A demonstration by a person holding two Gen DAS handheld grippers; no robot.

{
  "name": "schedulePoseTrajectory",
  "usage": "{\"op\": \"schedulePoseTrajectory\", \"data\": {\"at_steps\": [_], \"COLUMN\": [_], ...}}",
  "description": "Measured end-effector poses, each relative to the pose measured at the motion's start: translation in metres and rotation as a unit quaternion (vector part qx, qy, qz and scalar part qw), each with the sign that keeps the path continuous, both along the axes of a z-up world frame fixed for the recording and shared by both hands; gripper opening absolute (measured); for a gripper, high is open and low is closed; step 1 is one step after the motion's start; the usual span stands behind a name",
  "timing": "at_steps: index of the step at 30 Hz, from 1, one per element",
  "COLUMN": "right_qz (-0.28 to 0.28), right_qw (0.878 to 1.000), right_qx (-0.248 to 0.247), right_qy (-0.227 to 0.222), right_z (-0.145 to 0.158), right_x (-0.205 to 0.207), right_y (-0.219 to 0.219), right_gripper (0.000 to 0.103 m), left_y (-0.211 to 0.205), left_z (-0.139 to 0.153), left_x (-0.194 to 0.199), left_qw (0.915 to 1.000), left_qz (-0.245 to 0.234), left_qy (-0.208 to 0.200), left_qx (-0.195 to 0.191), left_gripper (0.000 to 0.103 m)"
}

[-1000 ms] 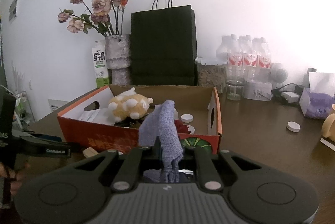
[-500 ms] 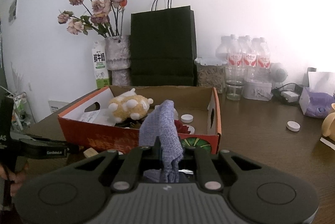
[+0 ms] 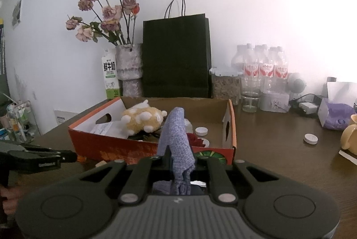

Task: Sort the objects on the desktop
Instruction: 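Carry the orange item and cloth over the box with both tools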

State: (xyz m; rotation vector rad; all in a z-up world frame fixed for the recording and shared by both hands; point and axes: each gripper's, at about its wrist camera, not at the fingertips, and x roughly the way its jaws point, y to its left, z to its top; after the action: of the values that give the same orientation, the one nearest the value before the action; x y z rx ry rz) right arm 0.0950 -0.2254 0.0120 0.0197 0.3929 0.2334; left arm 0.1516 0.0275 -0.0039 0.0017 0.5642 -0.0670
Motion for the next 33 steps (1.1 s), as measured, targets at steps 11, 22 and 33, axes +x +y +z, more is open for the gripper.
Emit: {"op": "schedulePoseTrajectory", "data": {"at_steps": [11,22,33], "right_qz": [0.013,0.024,0.013], "right_qw": [0.999,0.997,0.999], "right_qx": [-0.003,0.014,0.022], "right_qy": [-0.035,-0.073,-0.027], "right_z": [0.023,0.058,0.035], "right_x": [-0.008,0.032,0.127], "right_y": [0.006,0.015,0.016], "right_gripper": [0.010,0.010,0.010], "left_y": [-0.013,-0.053,-0.079], "left_z": [0.055,0.083,0.057], "left_x": [-0.025,0.012,0.092], "left_qw": [0.9957,0.9891,0.9942], "left_qz": [-0.029,-0.052,-0.028], "left_qy": [-0.088,-0.138,-0.104], "left_qx": [-0.006,-0.002,0.003], "left_gripper": [0.007,0.007,0.007]}}
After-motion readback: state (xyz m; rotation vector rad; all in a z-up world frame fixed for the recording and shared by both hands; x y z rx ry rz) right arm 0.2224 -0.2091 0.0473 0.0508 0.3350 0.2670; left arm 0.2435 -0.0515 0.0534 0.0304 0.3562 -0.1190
